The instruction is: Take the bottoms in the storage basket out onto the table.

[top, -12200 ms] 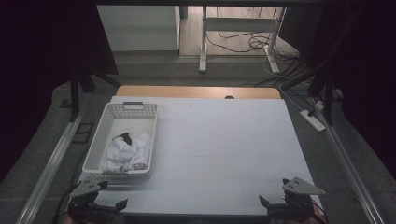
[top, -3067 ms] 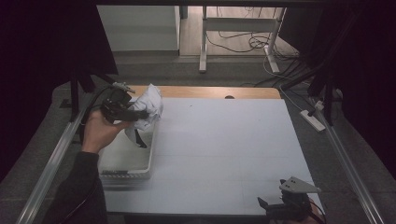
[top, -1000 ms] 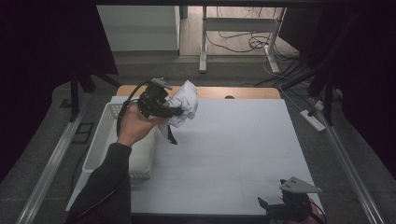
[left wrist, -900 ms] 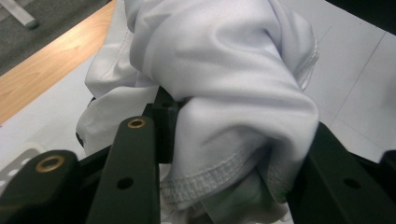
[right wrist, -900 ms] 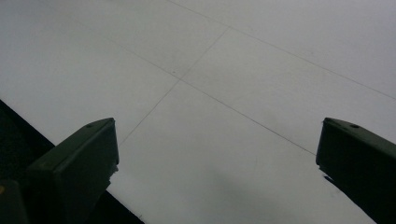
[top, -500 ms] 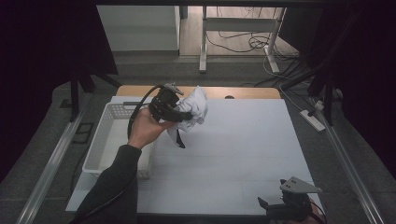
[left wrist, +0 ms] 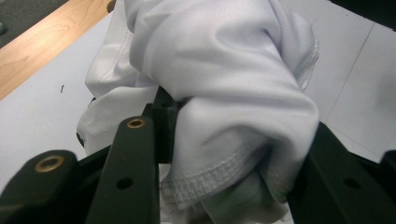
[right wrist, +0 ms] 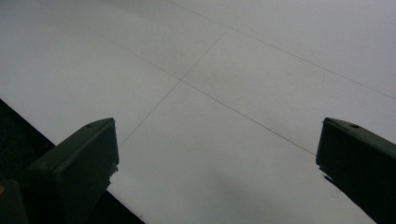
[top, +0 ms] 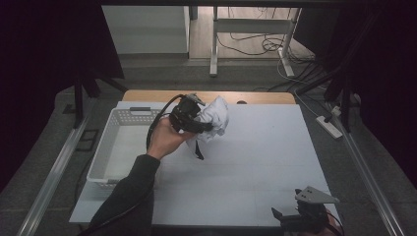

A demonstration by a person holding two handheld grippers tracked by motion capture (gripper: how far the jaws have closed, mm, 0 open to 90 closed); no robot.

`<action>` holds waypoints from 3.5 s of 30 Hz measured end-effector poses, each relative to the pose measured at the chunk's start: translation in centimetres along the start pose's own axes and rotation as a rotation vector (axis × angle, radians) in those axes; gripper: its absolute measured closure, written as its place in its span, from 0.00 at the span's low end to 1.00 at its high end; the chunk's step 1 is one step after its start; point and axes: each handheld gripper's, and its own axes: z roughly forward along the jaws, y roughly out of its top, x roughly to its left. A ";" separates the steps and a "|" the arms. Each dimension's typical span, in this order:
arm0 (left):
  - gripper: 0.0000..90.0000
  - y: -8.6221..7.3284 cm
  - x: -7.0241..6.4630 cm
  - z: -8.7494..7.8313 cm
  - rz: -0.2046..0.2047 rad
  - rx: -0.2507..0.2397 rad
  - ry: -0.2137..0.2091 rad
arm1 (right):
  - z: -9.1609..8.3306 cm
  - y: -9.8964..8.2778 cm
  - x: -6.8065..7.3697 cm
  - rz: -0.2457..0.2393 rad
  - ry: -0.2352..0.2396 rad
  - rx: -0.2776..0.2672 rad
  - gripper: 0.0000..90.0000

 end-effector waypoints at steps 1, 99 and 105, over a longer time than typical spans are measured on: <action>0.67 0.0 0.0 0.2 0.000 -0.001 -0.002 | 0.0 0.0 0.0 0.000 0.000 0.000 0.00; 0.37 -5.5 1.8 13.6 -0.059 0.219 -0.016 | 0.1 0.0 0.2 -0.025 0.005 0.015 0.00; 0.31 -5.7 1.8 14.0 -0.074 0.227 -0.008 | 0.1 0.0 0.2 -0.024 0.005 0.015 0.00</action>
